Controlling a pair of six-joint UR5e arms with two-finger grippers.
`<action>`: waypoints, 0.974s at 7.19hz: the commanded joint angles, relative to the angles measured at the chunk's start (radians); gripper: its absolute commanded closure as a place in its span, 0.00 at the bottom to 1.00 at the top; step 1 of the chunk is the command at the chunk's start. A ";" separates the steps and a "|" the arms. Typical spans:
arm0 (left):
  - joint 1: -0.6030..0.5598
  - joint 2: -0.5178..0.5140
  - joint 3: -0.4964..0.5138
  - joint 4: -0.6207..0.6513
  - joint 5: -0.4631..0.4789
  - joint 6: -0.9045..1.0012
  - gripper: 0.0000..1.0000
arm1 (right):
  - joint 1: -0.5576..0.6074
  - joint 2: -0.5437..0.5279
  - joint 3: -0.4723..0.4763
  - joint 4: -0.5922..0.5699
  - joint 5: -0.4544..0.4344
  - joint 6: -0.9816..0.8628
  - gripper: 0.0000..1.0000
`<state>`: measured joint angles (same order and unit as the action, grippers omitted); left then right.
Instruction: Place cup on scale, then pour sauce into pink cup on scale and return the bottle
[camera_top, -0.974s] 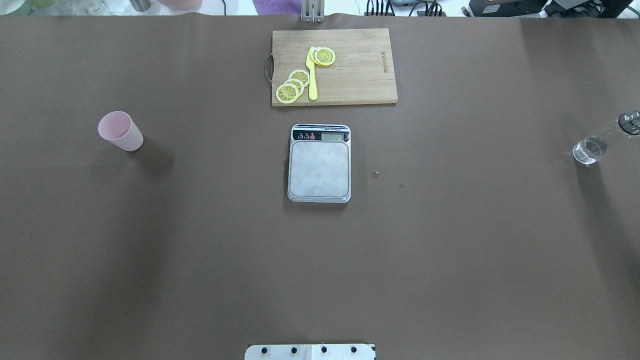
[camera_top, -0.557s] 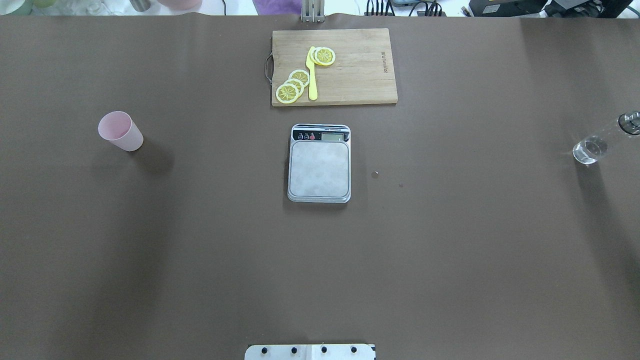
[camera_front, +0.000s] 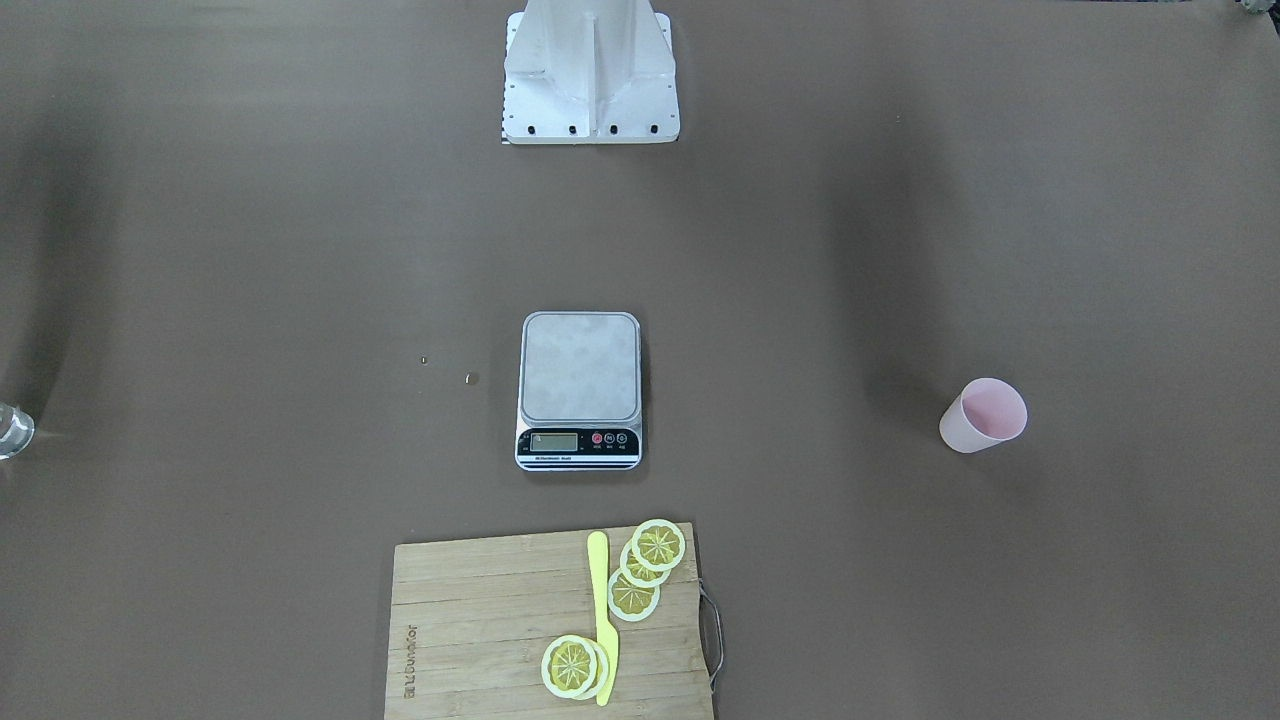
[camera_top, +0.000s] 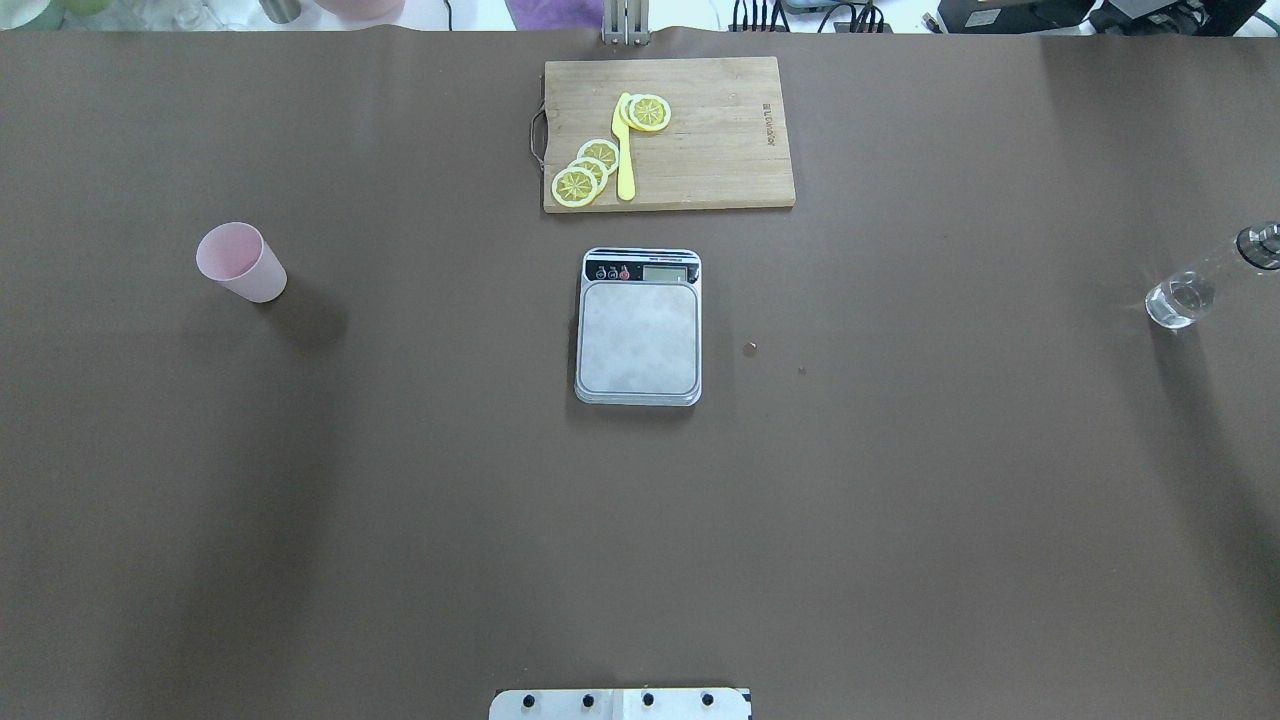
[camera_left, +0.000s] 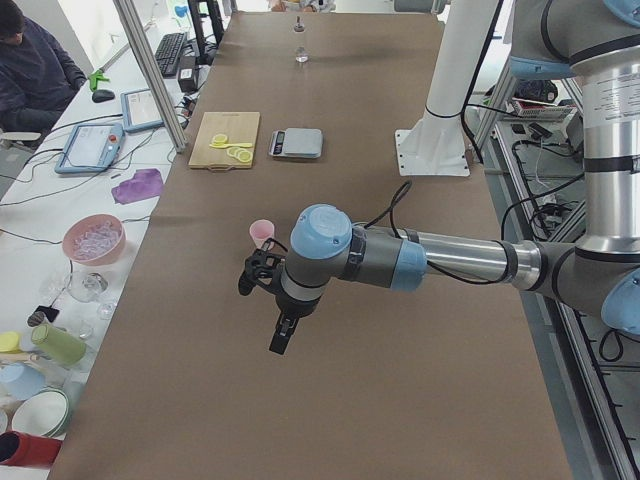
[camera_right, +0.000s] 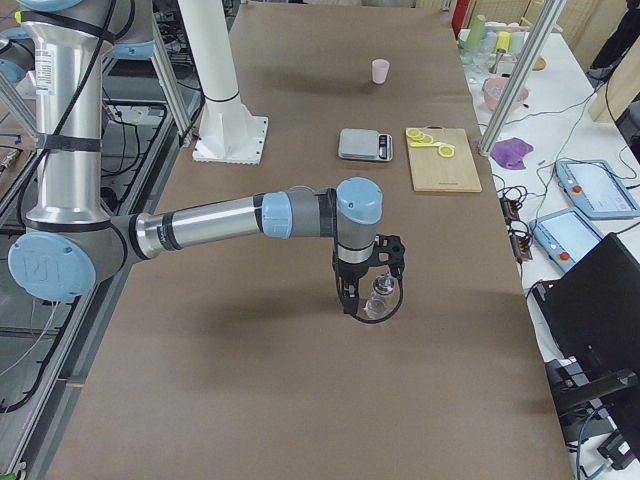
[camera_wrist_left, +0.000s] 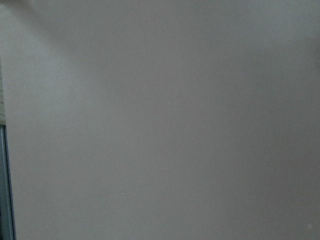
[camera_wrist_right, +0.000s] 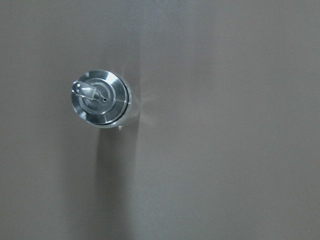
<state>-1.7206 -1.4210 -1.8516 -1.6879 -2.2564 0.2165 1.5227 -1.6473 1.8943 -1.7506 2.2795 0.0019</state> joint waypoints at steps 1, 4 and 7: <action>0.007 -0.032 0.003 -0.092 0.069 -0.002 0.02 | -0.001 0.011 0.048 0.016 -0.005 0.001 0.00; 0.022 -0.047 0.140 -0.318 -0.123 -0.014 0.02 | -0.001 0.012 0.053 0.066 0.003 0.047 0.00; 0.064 -0.075 0.129 -0.413 -0.170 -0.111 0.02 | -0.001 -0.005 0.051 0.182 0.008 0.101 0.00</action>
<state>-1.6852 -1.4857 -1.7201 -2.0447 -2.4151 0.1806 1.5227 -1.6476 1.9483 -1.6252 2.2863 0.0865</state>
